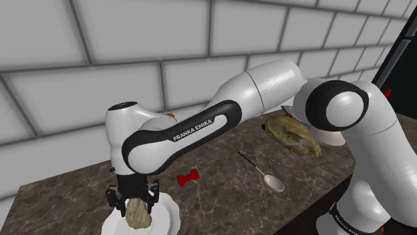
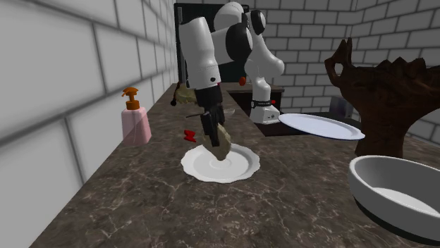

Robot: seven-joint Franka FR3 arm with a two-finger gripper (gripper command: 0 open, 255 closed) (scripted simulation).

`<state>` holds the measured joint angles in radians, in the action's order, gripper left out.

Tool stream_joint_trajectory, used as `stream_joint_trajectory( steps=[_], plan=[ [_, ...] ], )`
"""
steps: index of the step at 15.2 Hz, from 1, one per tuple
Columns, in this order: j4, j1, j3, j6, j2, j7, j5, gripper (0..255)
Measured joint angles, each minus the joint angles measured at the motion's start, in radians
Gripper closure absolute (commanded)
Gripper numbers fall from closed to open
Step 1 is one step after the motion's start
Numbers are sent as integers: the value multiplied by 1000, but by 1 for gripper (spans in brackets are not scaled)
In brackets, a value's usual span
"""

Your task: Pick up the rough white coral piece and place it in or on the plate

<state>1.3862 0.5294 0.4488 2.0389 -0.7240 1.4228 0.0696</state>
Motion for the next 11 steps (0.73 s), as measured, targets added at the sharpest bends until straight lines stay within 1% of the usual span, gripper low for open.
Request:
stream_joint_trajectory(
  steps=[5,7,9,11],
  plan=[
    [10,-1,0,6,2,1,0,0],
    [1,-8,3,-26,17,-3,-6,0],
    [-33,-12,6,-74,31,-6,-10,0],
    [-41,-16,8,-91,39,-8,-13,0]
  ],
)
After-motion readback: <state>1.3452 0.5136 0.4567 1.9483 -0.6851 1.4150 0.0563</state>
